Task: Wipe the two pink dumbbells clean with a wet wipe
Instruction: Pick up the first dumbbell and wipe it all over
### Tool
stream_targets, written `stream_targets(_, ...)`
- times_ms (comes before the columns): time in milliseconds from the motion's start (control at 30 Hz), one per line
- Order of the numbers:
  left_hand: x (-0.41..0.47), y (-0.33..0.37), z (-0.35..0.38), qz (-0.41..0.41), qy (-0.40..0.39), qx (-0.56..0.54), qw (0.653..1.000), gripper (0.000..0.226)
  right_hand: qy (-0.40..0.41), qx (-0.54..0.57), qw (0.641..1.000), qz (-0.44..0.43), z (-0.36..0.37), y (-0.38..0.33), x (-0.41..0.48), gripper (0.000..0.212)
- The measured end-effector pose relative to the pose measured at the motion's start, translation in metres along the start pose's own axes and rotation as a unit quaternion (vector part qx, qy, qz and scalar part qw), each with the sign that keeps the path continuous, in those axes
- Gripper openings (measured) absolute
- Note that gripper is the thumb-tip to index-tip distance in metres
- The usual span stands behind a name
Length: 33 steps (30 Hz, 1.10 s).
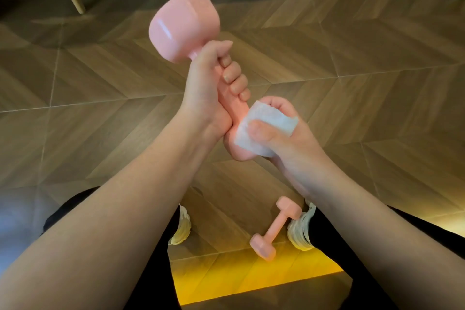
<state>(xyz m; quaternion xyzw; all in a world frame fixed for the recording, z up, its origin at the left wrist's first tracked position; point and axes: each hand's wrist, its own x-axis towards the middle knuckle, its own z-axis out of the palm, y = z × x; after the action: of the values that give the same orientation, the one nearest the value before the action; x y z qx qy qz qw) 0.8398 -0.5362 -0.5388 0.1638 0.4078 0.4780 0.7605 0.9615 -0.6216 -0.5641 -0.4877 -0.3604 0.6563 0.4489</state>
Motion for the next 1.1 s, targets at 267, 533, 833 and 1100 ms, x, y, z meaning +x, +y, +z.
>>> stream_targets(267, 0.000, -0.002, 0.007, 0.007, -0.045, -0.011, 0.999, 0.037, 0.068, 0.159, 0.980, 0.099, -0.009, -0.012, 0.003, 0.046)
stream_targets(533, -0.001, 0.004, 0.001, 0.022, -0.064, -0.137, 0.988, 0.029, -0.095, 0.253, 0.955, 0.120, -0.016, -0.015, 0.000, 0.050)
stream_targets(833, -0.001, 0.002, 0.003, 0.026, -0.024, -0.003, 0.999, 0.034, -0.054, 0.061, 0.993, 0.080, -0.011, -0.008, 0.001, 0.053)
stream_targets(1100, -0.004, -0.012, 0.005, 0.062, -0.086, 0.116, 0.988, 0.037, -0.057, 0.098, 0.968, 0.224, -0.008, -0.008, -0.001, 0.037)
